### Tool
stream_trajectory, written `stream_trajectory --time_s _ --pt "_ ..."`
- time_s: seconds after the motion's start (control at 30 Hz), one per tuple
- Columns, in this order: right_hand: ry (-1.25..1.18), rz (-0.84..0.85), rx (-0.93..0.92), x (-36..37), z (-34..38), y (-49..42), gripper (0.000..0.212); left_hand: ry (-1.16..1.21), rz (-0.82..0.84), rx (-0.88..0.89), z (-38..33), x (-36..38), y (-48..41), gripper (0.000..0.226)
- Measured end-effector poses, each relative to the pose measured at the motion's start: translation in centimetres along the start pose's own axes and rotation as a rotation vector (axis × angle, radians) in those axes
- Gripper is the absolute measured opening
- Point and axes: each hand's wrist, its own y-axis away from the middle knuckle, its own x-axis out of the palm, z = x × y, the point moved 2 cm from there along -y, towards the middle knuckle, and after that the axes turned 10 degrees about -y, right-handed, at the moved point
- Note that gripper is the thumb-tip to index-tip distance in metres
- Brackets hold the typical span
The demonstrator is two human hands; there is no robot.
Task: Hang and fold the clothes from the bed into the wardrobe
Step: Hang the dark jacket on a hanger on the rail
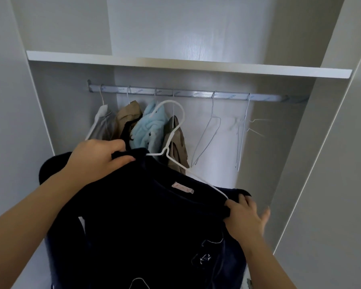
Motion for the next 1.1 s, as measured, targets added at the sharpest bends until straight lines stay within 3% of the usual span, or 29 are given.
stream_trajectory --time_s 0.13,0.3,0.6,0.7,0.8,0.97,1.1 --pt "-0.172 0.068 0.013 -0.4 0.3 -0.2 0.031 -0.016 -0.014 0.019 -1.4 0.6 0.2 0.044" --pt "-0.577 0.020 -0.211 -1.0 1.4 -0.2 0.047 0.027 0.042 -0.037 -3.8 2.7 0.9 0.028" --pt "-0.647 -0.062 -0.524 -1.2 2.8 1.1 0.054 0.187 0.254 -0.228 -5.5 5.7 1.6 0.025" --pt "-0.525 -0.174 -0.380 -1.8 3.0 0.8 0.049 0.326 0.295 -0.259 -5.6 5.6 2.0 0.026" --pt "-0.403 -0.190 -0.120 -2.5 2.7 0.1 0.082 0.444 0.245 -0.287 -5.4 4.9 1.8 0.027" --pt "-0.474 -0.169 -0.246 -2.8 4.1 0.4 0.044 0.365 0.213 -0.206 -6.9 4.8 1.6 0.023" --pt "-0.646 -0.225 -0.217 -2.7 3.7 0.5 0.029 0.324 0.234 -0.133 -6.9 4.9 1.8 0.023"
